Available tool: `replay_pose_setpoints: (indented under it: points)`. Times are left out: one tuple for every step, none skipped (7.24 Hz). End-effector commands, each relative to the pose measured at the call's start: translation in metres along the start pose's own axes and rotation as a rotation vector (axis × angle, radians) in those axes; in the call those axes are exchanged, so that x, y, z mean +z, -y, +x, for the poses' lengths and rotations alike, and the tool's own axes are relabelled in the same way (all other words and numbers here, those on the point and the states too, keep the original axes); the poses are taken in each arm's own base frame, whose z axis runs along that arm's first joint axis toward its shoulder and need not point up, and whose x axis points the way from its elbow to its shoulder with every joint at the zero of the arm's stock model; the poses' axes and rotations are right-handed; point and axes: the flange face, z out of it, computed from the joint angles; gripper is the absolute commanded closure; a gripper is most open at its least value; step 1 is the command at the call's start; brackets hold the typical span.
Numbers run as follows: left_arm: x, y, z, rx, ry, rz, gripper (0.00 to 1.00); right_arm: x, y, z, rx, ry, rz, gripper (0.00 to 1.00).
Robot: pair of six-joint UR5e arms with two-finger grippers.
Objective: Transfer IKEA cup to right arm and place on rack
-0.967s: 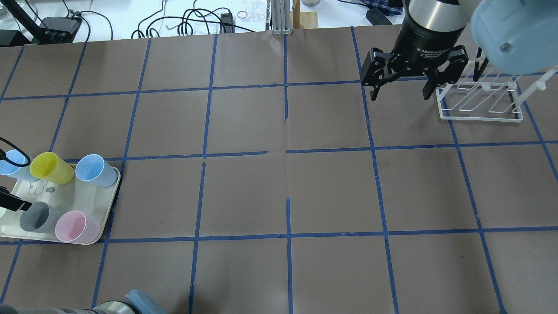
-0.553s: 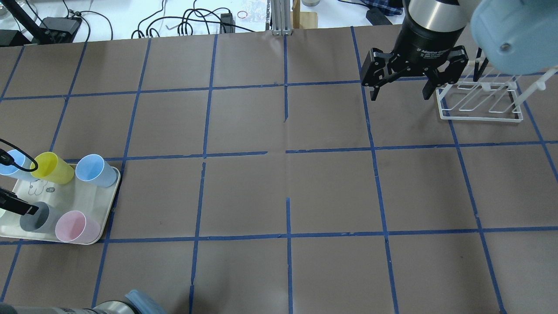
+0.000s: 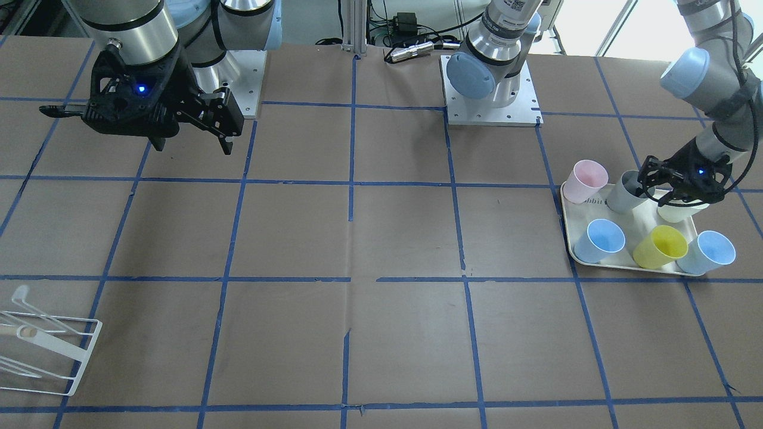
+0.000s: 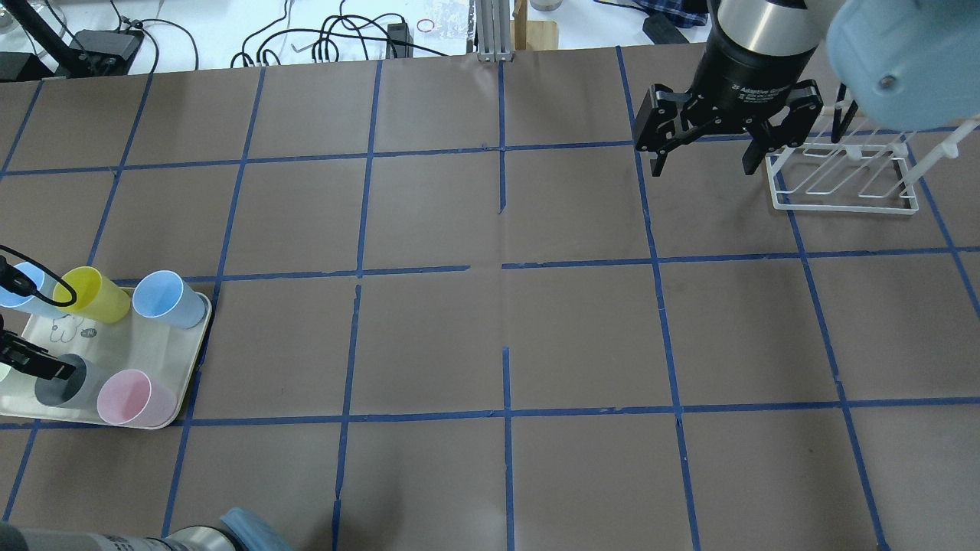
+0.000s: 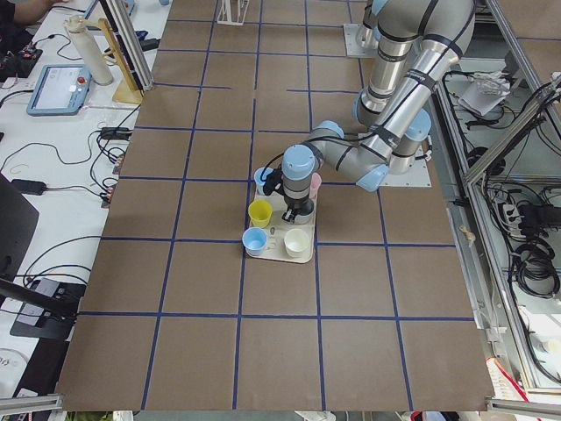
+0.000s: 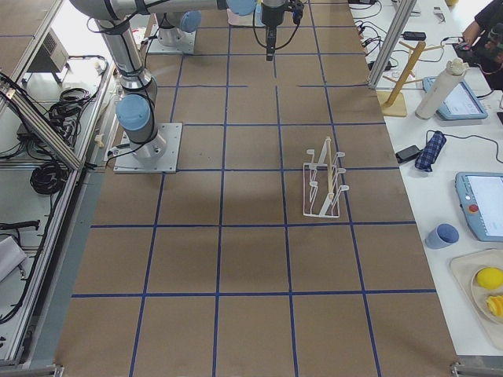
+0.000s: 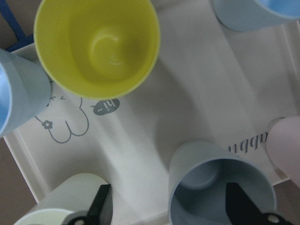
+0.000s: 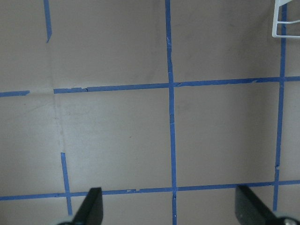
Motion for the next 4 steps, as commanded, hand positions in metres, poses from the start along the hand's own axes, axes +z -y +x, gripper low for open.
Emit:
replay_pose_setpoints:
  points:
    - [0.002, 0.000, -0.001, 0.000, -0.006, -0.003, 0.81, 0.000, 0.000, 0.000, 0.000, 0.002, 0.001, 0.00]
    - [0.000, 0.000, 0.000, -0.009, -0.001, -0.003, 1.00, 0.000, 0.000, -0.001, 0.000, 0.005, -0.001, 0.00]
    - [-0.003, -0.001, 0.001, -0.032, -0.001, -0.002, 1.00, 0.000, 0.000, 0.000, 0.000, 0.003, -0.001, 0.00]
    - [-0.014, -0.003, -0.001, -0.037, 0.021, 0.001, 1.00, 0.000, 0.000, 0.000, 0.002, 0.003, -0.001, 0.00]
